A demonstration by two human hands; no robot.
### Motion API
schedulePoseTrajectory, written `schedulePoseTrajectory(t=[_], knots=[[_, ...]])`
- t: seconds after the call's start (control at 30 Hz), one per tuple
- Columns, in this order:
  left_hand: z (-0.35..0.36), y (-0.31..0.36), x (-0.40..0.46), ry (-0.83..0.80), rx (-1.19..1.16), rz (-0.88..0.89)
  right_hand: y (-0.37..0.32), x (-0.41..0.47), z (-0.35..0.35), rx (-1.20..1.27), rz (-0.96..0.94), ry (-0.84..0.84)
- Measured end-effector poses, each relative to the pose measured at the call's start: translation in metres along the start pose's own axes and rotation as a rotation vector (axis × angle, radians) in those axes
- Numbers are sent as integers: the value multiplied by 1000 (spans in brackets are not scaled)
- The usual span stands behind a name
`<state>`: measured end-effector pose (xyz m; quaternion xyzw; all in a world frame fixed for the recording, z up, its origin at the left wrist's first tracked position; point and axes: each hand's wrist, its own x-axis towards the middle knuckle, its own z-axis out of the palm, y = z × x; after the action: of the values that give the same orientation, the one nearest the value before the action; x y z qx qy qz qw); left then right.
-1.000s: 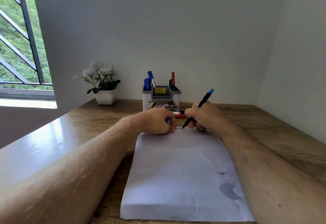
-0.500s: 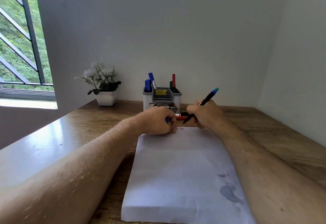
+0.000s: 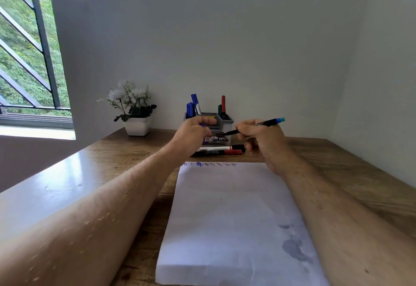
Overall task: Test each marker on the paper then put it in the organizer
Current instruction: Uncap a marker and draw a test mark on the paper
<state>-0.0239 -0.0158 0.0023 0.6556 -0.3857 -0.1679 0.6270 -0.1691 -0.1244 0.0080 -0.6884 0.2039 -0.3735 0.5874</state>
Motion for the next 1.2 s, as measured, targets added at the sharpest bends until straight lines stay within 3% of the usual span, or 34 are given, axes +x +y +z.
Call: schedulePoseTrajectory(t=[0.17, 0.4, 0.93, 1.2], knots=[[-6, -1, -1, 123, -166, -48, -2, -1, -1, 155, 10, -32], [-8, 1, -2, 199, -403, -173, -4, -3, 2, 114, -32, -79], [-4, 1, 0, 156, -473, -196, -5, -4, 4, 125, -37, -102], [-13, -4, 4, 240, -516, -199, -2, -5, 3, 1, -77, -108]])
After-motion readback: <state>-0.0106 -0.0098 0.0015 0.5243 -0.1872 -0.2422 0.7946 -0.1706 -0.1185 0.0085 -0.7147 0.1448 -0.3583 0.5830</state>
